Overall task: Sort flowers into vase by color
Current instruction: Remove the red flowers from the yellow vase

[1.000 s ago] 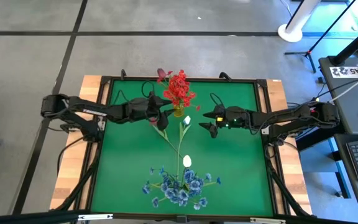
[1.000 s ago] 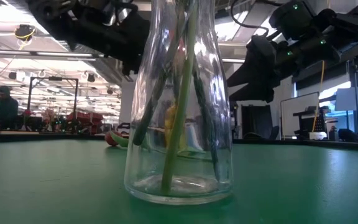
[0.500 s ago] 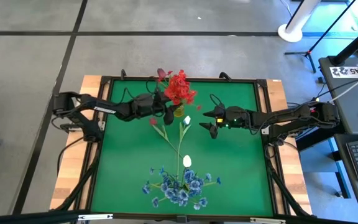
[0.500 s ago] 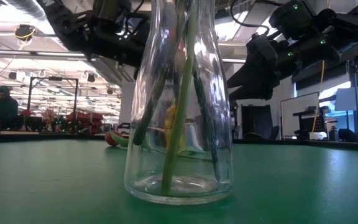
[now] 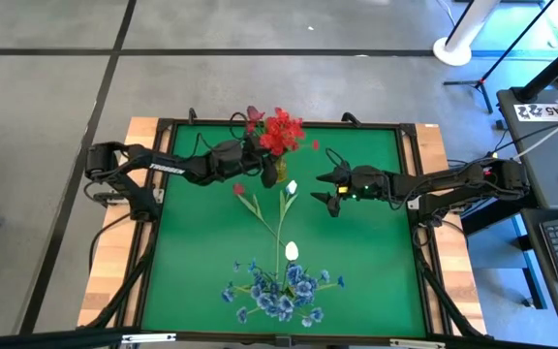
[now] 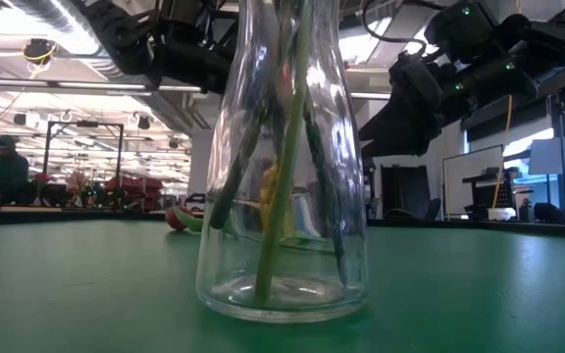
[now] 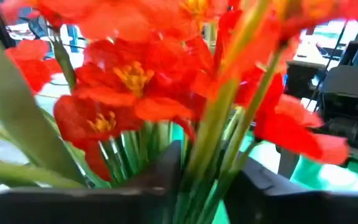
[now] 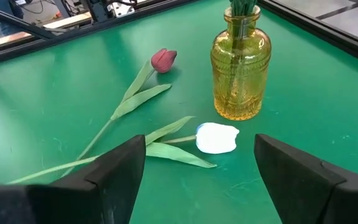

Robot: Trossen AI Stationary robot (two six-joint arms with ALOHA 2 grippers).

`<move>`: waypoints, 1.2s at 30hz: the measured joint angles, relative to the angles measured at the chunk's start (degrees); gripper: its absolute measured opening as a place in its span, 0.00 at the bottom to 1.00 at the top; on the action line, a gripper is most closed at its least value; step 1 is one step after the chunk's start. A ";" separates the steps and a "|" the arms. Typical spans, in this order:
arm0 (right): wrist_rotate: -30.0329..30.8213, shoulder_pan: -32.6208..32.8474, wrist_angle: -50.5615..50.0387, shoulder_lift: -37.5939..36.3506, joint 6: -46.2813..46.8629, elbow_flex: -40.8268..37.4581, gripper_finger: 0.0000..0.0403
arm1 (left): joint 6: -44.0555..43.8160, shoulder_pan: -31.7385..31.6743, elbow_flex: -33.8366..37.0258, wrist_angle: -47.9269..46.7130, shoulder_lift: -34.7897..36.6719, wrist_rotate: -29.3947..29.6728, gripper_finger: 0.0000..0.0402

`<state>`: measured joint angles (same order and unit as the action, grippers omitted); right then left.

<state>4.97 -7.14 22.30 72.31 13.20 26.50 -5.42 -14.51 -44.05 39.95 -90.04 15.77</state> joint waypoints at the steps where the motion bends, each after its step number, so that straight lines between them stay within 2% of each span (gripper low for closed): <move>1: 0.00 0.00 -0.12 0.00 -0.18 0.00 0.74 | 0.01 0.00 -0.22 -0.02 0.00 0.00 0.19; 4: 0.00 0.00 -0.22 0.00 -0.43 0.00 0.74 | 0.11 0.00 -1.37 0.05 0.00 0.05 0.05; 6: 0.00 0.00 -0.27 0.00 -0.64 0.00 0.74 | 0.64 0.00 -2.13 -0.05 0.00 0.14 0.03; 17: 0.00 0.00 -1.92 0.00 -0.66 0.00 0.74 | 7.71 1.41 -8.88 -0.71 0.00 0.13 0.01; 27: -0.02 0.00 -1.97 0.00 -0.14 0.00 0.74 | 10.21 2.35 -13.71 -9.15 0.27 3.70 0.01; 32: -0.02 0.00 -1.97 0.00 -0.12 0.00 0.74 | 11.45 3.58 -14.32 -9.09 3.54 4.28 0.01; 36: -0.02 0.00 -2.40 0.00 -0.07 0.00 0.74 | 11.64 5.25 -14.32 -12.09 8.95 4.55 0.01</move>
<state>4.95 -7.14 19.90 72.31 13.13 26.50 6.22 -9.25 -58.37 27.86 -81.08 20.32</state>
